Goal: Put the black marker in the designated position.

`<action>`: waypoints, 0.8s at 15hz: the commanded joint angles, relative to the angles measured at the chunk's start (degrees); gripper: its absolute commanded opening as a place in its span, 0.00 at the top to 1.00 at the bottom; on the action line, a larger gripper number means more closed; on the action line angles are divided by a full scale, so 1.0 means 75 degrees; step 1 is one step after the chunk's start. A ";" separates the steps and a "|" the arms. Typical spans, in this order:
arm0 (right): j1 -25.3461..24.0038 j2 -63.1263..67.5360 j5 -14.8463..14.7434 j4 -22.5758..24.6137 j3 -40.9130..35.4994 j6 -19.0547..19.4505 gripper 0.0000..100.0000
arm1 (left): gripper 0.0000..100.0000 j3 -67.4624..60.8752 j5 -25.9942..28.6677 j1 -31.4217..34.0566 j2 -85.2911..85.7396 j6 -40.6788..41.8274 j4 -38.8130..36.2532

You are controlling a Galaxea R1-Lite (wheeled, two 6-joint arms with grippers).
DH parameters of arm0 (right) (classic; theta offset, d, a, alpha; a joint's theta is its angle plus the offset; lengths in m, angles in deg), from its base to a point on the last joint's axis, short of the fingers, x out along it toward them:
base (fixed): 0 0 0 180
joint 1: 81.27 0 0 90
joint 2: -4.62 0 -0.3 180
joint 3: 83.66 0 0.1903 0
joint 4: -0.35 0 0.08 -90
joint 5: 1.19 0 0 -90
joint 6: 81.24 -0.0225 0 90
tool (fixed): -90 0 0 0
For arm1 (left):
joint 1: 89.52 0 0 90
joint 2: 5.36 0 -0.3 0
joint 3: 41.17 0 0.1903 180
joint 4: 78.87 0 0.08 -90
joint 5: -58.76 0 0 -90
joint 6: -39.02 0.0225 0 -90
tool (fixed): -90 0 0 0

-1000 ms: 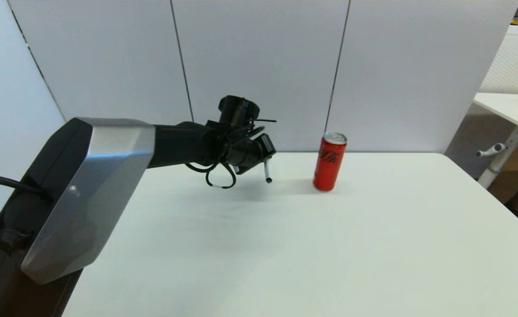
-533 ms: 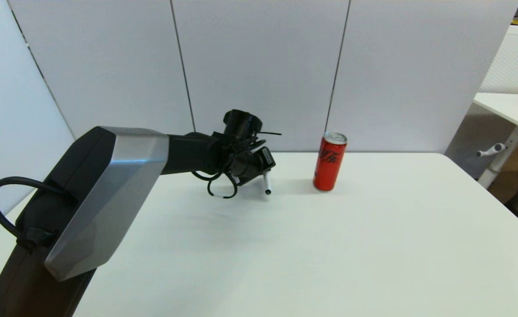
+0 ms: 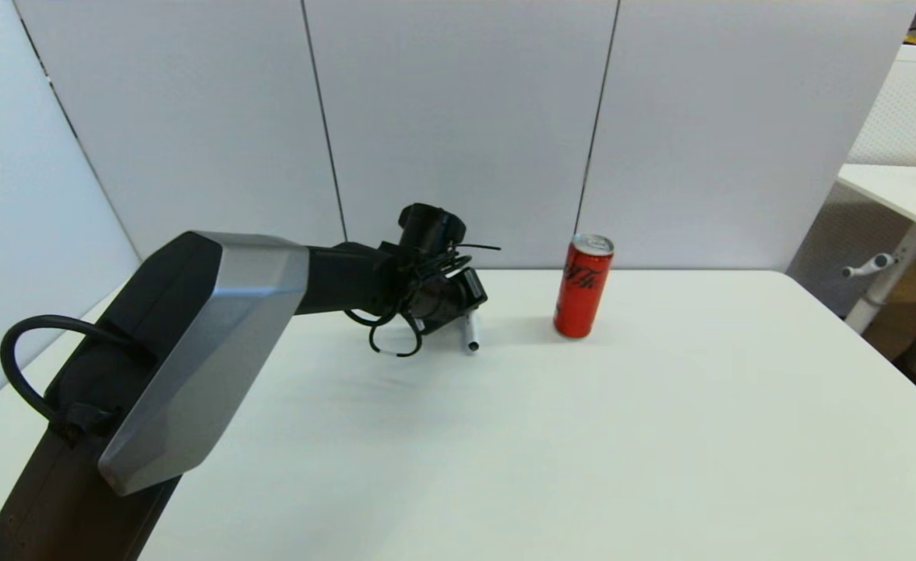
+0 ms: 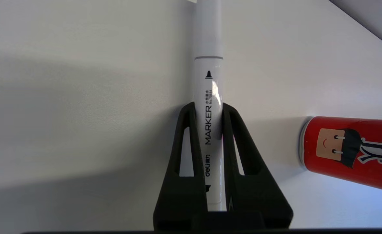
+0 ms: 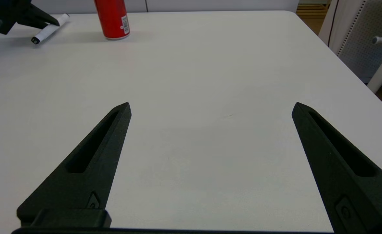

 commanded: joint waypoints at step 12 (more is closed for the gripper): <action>0.0000 0.0010 0.0000 0.0002 0.0000 -0.0002 0.00 | 0.00 -0.0026 0.0033 0.0373 0.1121 0.1278 0.0226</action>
